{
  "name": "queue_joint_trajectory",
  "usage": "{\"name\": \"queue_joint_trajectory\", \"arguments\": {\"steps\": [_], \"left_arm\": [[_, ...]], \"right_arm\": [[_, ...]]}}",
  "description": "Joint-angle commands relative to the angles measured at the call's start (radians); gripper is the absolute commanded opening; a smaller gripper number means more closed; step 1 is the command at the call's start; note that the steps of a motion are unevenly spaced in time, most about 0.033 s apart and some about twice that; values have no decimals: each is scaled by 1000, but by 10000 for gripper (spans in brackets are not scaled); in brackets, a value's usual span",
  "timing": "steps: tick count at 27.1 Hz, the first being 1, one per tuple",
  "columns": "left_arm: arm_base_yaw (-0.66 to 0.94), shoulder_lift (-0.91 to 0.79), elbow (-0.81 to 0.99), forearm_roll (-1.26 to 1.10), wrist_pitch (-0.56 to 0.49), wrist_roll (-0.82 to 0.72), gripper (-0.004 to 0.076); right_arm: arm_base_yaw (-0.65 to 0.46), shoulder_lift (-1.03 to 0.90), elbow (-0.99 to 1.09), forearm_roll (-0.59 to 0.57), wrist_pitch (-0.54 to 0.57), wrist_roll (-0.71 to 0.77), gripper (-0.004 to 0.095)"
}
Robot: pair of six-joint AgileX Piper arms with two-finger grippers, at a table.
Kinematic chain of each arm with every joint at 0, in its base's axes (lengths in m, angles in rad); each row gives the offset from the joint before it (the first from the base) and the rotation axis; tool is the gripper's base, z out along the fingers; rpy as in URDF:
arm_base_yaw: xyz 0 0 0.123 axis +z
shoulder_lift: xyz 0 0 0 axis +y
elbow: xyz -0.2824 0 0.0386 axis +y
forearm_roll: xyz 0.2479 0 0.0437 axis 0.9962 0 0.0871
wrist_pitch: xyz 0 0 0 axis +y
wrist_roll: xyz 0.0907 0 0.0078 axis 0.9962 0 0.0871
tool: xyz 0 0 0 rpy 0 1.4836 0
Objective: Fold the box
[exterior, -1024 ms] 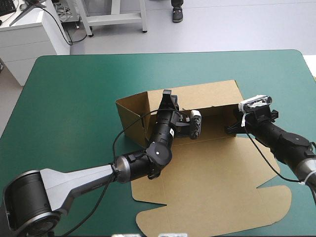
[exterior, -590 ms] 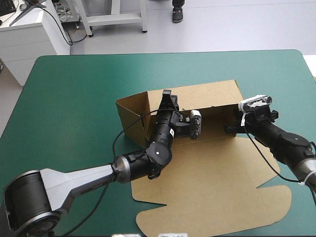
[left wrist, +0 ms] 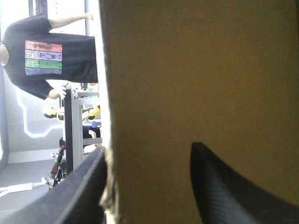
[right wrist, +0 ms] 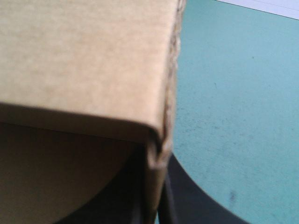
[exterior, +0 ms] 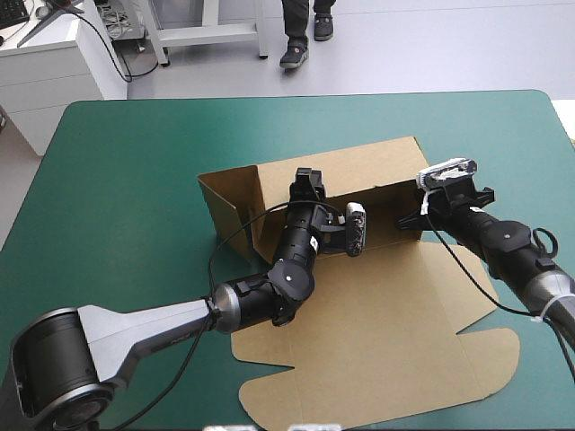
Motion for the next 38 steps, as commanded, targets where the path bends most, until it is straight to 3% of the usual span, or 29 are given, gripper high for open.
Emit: {"name": "queue_joint_trajectory", "arguments": {"steps": [1, 3, 6, 10, 13, 17, 19, 26, 38], "left_arm": [[-56, -42, -63, 27, 74, -15, 354], [-115, -42, -100, 27, 149, -17, 318], [-218, -54, -125, 27, 203, -17, 190], [-273, -105, -125, 27, 234, -21, 16], [-266, -180, -131, 10, 241, -35, -2], [-200, -317, -143, -6, 212, -83, -2], [-124, -422, -180, -124, 157, -103, -2], [195, -565, -215, -529, 134, -43, -2], [889, -554, -213, -1502, 123, 413, -2]], "right_arm": [[13, 16, -85, -195, 70, 222, 5], [13, 55, -139, -400, 112, 445, 5], [13, 93, -247, -688, 183, 751, 5], [13, 93, -340, -870, 315, 947, 4], [13, 94, -432, -978, 466, 1057, 4], [13, 114, -587, -1022, 682, 1132, 5], [13, 152, -695, -1027, 852, 1174, 4], [13, 275, -897, -1027, 1136, 1255, 5], [15, 476, -967, -1011, 1135, 1320, 5]]}}
